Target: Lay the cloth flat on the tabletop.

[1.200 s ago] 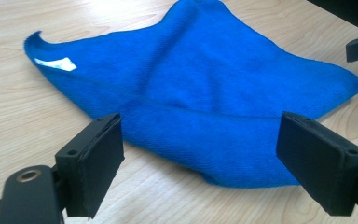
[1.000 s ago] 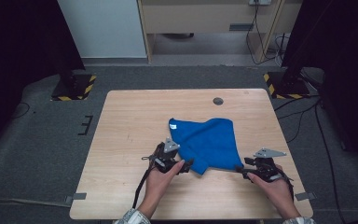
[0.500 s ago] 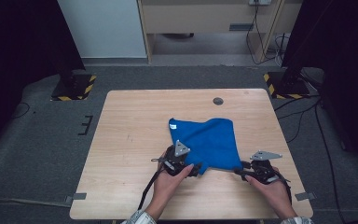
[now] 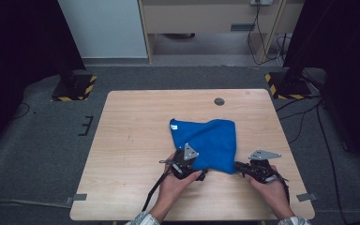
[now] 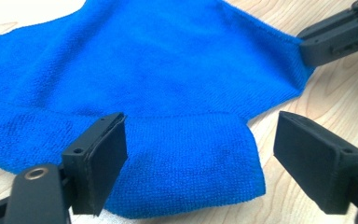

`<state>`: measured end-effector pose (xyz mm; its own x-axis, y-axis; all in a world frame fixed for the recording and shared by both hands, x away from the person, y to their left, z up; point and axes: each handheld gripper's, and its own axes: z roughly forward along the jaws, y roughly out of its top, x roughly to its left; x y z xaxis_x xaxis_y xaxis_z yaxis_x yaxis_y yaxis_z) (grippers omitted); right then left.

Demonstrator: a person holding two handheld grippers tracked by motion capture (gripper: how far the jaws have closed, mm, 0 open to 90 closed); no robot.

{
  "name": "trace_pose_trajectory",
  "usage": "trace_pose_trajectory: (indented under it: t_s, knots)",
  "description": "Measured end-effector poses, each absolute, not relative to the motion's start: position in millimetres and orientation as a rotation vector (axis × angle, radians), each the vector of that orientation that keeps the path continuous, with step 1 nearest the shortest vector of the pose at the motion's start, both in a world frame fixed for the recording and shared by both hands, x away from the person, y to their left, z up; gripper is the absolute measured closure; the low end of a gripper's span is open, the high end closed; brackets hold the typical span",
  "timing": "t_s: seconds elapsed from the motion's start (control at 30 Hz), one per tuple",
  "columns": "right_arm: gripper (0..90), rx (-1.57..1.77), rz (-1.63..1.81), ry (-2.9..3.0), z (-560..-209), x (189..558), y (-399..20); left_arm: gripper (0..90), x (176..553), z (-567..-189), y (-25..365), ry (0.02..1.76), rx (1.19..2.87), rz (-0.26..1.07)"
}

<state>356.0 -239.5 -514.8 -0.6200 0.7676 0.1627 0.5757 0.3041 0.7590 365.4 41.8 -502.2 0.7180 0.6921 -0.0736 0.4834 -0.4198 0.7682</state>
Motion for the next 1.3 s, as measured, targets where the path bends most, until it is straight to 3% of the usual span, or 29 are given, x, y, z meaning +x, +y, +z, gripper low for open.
trace_pose_trajectory:
  t_s: [0.3, 0.43, 0.63, 0.77, 0.97, 1.3]
  knots:
    - [87.7, 1.204, 1.231, 2.334, -510, 357, -233, 18.9, 371, -514, 31, 0.867, 2.169, 0.316]
    - [88.1, 1.201, 1.226, 2.339, -509, 358, -231, 31.5, 372, -515, 29, 0.856, 2.191, 0.328]
    - [88.6, 1.215, 1.217, 2.328, -506, 359, -233, 60.9, 372, -514, 35, 0.874, 2.194, 0.33]
    - [88.7, 1.228, 1.209, 2.32, -505, 360, -236, 74.0, 372, -512, 41, 0.887, 2.175, 0.326]
    - [88.8, 1.258, 1.182, 2.312, -505, 364, -241, 80.6, 371, -504, 59, 0.915, 2.14, 0.346]
    - [88.8, 1.331, 1.122, 2.306, -511, 373, -248, 81.6, 368, -497, 94, 0.986, 2.071, 0.372]
